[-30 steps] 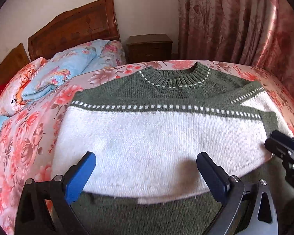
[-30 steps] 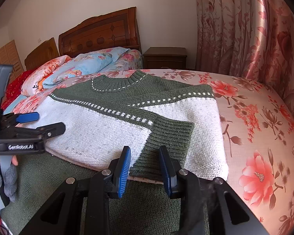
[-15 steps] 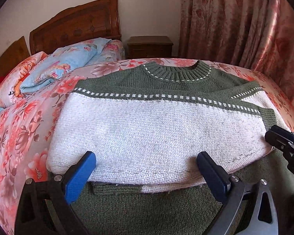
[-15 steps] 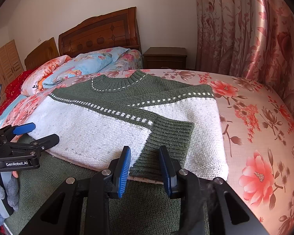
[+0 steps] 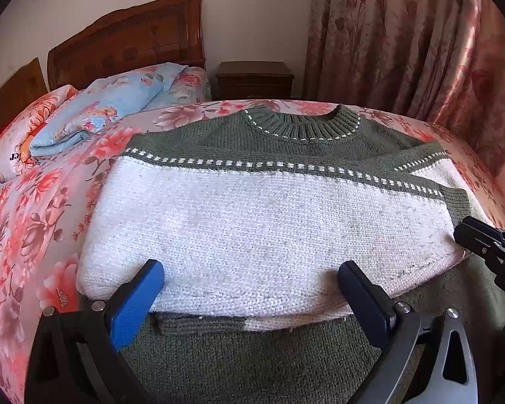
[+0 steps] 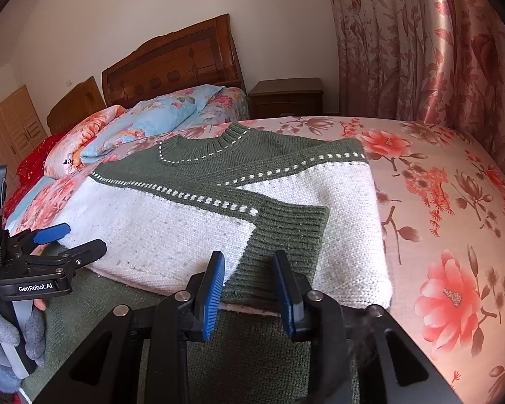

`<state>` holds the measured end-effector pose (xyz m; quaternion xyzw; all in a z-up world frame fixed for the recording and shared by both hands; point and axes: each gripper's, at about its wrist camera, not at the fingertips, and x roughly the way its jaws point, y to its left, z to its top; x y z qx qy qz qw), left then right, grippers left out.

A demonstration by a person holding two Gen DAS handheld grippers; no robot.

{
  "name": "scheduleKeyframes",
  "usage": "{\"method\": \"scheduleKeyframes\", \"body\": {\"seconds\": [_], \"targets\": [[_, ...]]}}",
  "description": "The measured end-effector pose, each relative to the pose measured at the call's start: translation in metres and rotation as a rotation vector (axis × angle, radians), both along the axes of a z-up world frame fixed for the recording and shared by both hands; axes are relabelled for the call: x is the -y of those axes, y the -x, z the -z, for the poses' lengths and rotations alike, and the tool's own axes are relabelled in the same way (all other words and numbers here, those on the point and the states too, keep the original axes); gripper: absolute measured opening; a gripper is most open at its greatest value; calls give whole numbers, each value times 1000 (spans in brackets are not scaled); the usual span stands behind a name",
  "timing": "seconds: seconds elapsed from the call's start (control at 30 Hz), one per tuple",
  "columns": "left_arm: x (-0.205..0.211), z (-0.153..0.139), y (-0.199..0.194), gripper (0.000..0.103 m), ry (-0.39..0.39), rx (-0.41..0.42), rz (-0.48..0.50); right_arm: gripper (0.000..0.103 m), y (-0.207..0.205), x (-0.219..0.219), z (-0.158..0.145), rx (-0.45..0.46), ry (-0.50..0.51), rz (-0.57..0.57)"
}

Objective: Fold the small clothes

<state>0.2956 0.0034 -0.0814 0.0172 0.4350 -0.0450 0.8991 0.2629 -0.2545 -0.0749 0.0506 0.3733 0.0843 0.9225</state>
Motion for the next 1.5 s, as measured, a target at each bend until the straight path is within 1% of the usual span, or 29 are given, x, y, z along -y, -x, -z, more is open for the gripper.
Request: {"method": "scheduleKeyframes", "body": {"seconds": [0.13, 0.2, 0.27, 0.37, 0.4, 0.43, 0.47, 0.53, 0.57, 0.6, 0.67, 0.73, 0.83, 0.87, 0.93, 1.0, 1.07, 1.1, 1.13, 1.17, 1.2, 1.23, 1.27, 1.3, 1.33, 1.37, 1.4, 1.43, 1.5], "targets": [[1, 0, -3, 103, 0, -6, 0, 31, 0, -16, 0, 1, 128, -16], [1, 1, -5, 103, 0, -9, -3, 31, -2, -18, 0, 1, 155, -34], [1, 1, -6, 103, 3, -7, -3, 32, -5, -10, 0, -3, 106, -54], [0, 1, -5, 103, 5, 1, 5, 32, -8, 12, -1, -33, -52, -56], [-1, 0, -3, 103, 2, -7, 8, 32, -6, 15, -3, -54, -82, -48], [-4, -4, 0, 103, 19, -18, 7, 32, -3, 17, -6, -70, -97, -31], [-8, -10, 7, 103, 59, -18, -1, 32, 5, 16, -12, -74, -98, -10], [-19, -24, 25, 103, 154, 3, -8, 32, 23, 7, -25, -43, -76, -31], [-22, -31, 34, 103, 177, 21, -4, 32, 34, -1, -32, -15, -48, -57], [-23, -35, 42, 103, 174, 32, 1, 32, 43, -9, -38, 2, -18, -78], [-20, -32, 47, 103, 127, -4, 18, 32, 54, -26, -39, -16, 2, -122], [-16, -17, 48, 103, 94, -56, 43, 32, 53, -43, -29, -74, 16, -161], [-16, 11, 50, 103, 17, -123, 34, 32, 52, -61, -5, -117, 109, -170], [-15, 11, 56, 103, -18, -90, 51, 33, 51, -62, 5, -154, 129, -170], [-24, 11, 65, 103, -13, -103, 64, 31, 59, -54, 9, -146, 163, -193], [-40, 10, 78, 103, -20, -96, 73, 31, 69, -36, 9, -166, 199, -192], [-61, 11, 92, 103, -4, -96, 63, 30, 81, -6, 9, -176, 176, -184], [-69, 10, 97, 103, 2, -102, 60, 30, 87, 12, 9, -175, 140, -184], [-73, 9, 101, 103, 4, -109, 62, 26, 92, 28, 9, -178, 92, -183], [-73, 7, 105, 103, -8, -112, 59, 21, 95, 42, 8, -190, 46, -170], [-69, 5, 108, 103, -29, -109, 47, 20, 96, 49, 6, -200, 28, -150], [-63, 2, 111, 103, -37, -105, 47, 19, 99, 49, 2, -200, 34, -129], [-54, -3, 117, 103, -26, -98, 63, 23, 102, 40, -4, -190, 65, -118], [-41, -8, 122, 103, 0, -83, 101, 24, 107, 26, -8, -177, 98, -135], [-28, -12, 126, 103, 10, -70, 141, 24, 110, 10, -13, -163, 106, -177], [-12, -14, 131, 103, -8, -59, 187, 24, 115, -8, -16, -154, 96, -232], [2, -14, 133, 103, -45, -51, 218, 24, 117, -28, -16, -156, 93, -286], [13, -10, 135, 103, -89, -51, 241, 24, 122, -48, -13, -165, 116, -339], [21, 3, 138, 103, -160, -86, 266, 24, 131, -79, 2, -190, 219, -413]]}}
